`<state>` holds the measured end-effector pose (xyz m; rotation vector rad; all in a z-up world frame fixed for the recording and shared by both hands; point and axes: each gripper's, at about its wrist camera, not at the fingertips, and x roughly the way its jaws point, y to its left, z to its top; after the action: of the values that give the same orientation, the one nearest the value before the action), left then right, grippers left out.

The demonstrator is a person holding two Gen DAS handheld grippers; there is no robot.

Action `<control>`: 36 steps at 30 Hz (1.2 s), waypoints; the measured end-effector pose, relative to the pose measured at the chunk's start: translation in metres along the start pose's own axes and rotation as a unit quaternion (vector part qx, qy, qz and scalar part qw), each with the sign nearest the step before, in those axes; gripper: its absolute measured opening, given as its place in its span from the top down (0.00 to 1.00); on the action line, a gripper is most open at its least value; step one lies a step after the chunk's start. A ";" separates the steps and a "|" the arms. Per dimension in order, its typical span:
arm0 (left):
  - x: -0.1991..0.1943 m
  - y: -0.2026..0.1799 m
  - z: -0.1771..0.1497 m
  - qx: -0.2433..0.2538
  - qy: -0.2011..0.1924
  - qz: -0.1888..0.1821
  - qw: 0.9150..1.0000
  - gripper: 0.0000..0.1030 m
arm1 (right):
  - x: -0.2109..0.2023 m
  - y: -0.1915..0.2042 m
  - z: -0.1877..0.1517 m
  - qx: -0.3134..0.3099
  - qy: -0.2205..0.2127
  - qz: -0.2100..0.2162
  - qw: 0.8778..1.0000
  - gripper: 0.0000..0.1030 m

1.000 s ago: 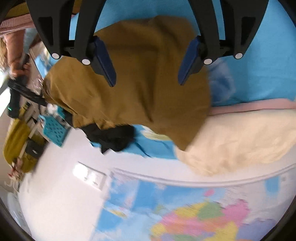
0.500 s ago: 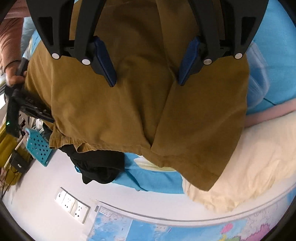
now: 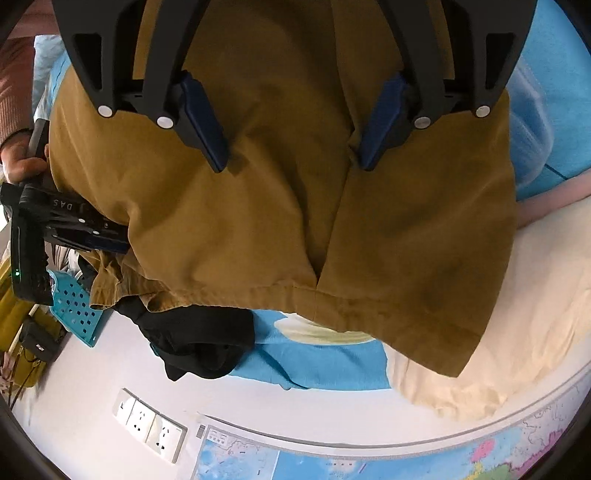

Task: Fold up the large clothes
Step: 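Spread the jacket flat on the bed with both grippers holding the hem, then fold the olive-brown jacket hem over toward the collar with both grippers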

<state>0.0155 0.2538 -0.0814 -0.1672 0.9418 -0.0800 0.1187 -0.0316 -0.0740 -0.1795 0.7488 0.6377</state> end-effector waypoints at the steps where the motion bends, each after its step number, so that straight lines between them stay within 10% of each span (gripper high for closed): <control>1: -0.001 -0.001 0.000 -0.002 0.003 0.003 1.000 0.31 | -0.004 0.001 -0.001 0.002 -0.002 0.002 1.000 0.59; 12: -0.038 -0.017 -0.029 0.032 -0.030 0.052 0.998 0.31 | -0.082 -0.014 -0.034 0.064 -0.080 0.081 0.991 0.42; 22: -0.029 -0.014 -0.040 0.017 -0.039 0.052 0.998 0.27 | -0.043 -0.018 -0.040 0.077 -0.057 0.042 0.994 0.41; 36: -0.090 0.017 -0.078 -0.027 -0.094 0.040 0.994 0.27 | -0.118 -0.041 -0.082 0.132 -0.111 0.031 0.984 0.41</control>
<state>-0.1008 0.2748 -0.0580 -0.1838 0.7629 0.0342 0.0306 -0.1511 -0.0559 0.1587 0.6172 0.5998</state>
